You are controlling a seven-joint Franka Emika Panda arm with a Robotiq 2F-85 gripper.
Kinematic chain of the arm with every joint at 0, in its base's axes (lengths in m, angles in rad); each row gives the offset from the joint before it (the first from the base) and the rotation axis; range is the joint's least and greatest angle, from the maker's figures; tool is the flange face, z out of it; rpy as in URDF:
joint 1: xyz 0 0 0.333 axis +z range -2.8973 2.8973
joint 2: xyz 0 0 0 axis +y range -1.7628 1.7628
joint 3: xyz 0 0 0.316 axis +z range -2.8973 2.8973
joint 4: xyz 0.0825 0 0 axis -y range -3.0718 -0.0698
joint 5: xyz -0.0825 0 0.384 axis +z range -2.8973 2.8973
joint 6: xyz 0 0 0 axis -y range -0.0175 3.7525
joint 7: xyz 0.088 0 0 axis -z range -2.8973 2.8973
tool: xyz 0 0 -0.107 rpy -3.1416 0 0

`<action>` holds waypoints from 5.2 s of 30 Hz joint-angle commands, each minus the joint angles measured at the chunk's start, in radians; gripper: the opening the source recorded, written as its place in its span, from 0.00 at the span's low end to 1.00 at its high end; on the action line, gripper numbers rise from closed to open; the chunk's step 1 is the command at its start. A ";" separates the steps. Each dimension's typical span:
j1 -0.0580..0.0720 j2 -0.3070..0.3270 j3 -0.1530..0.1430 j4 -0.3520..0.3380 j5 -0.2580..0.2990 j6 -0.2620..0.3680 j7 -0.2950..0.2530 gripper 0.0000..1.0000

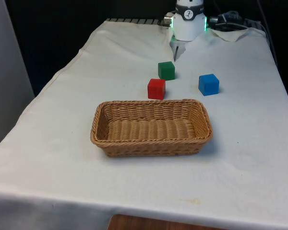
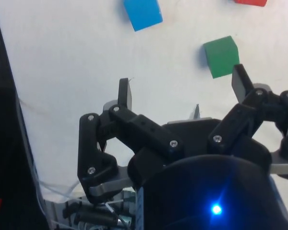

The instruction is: Pick up the blue cube and place it into the basket.

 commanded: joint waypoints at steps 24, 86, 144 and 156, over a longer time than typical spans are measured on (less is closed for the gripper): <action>0.003 0.079 0.052 -0.083 0.011 0.171 -0.016 1.00; 0.000 0.311 0.068 -0.280 0.041 0.637 -0.104 1.00; 0.001 0.546 0.064 -0.261 0.035 0.822 -0.142 1.00; 0.001 0.544 0.064 -0.263 0.035 0.823 -0.142 0.00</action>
